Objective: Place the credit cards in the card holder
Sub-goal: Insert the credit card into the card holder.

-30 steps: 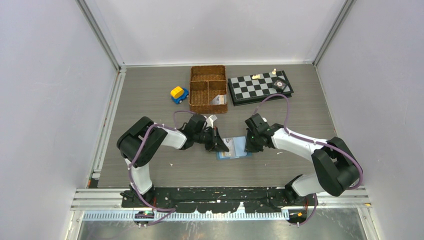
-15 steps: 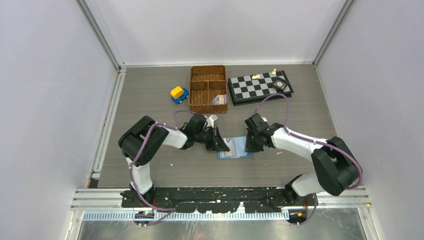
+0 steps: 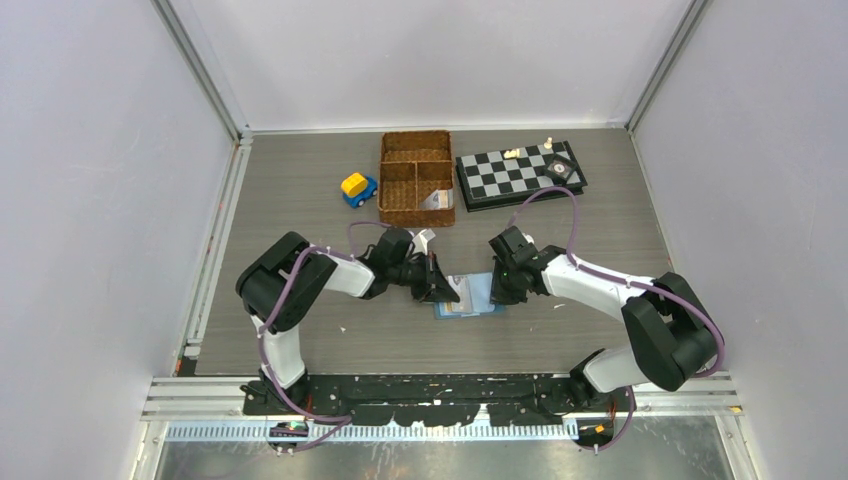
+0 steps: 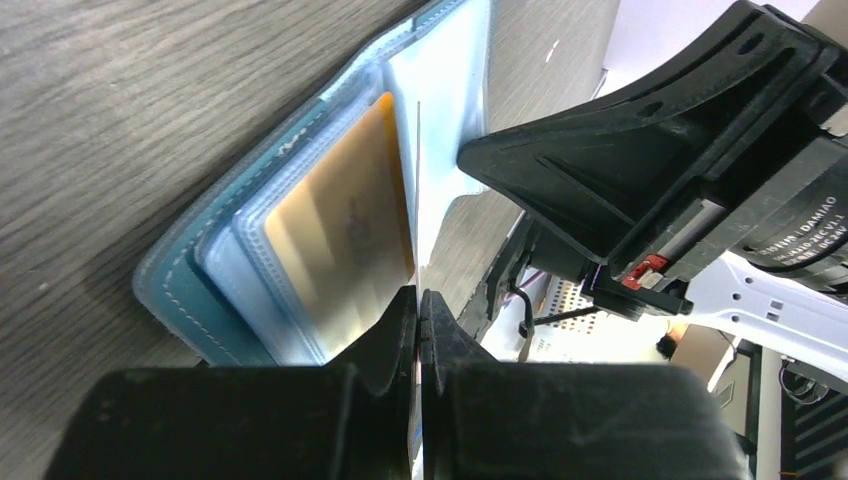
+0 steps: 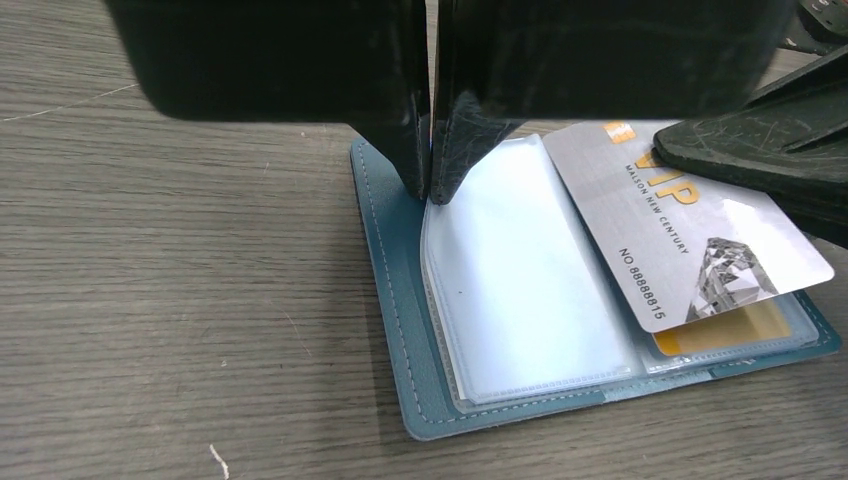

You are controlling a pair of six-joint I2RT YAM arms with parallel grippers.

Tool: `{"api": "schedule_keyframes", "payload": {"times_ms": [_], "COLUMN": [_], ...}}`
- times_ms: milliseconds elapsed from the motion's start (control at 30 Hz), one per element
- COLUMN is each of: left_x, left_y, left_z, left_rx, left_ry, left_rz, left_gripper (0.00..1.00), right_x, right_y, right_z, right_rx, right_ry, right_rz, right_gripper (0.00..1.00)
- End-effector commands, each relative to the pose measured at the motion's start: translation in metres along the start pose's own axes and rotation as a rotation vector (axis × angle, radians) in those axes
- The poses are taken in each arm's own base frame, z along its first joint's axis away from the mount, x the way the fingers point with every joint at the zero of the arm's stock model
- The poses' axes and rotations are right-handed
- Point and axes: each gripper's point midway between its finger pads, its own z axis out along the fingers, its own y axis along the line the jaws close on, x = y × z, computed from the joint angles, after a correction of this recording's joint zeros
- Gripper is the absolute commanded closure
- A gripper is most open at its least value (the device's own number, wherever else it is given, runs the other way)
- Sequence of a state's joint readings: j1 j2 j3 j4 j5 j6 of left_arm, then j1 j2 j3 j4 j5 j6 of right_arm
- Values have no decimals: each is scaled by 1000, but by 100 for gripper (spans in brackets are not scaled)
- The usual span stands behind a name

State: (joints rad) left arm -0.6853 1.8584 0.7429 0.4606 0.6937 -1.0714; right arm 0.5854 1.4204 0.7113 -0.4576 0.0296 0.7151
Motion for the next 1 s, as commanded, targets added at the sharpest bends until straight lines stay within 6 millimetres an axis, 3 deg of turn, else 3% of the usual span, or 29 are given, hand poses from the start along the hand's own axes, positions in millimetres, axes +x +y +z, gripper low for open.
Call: {"api": "schedule_keyframes", "payload": {"times_ms": [0, 167, 967], "left_x": [-9, -9, -8], "left_y": [-37, -41, -15], "left_z": [-8, -10, 7], "left_rx": [98, 104, 51], "left_ry": [-26, -30, -9], "left_rz": [72, 75, 38], "left_gripper": [100, 100, 100], "right_x": [-6, -6, -7], "right_y": [-5, -5, -6], "right_z": [0, 0, 0], "right_rx": [47, 50, 60], "right_ry": [-22, -22, -18], "right_rz": [6, 5, 2], "right_gripper": [97, 97, 98]}}
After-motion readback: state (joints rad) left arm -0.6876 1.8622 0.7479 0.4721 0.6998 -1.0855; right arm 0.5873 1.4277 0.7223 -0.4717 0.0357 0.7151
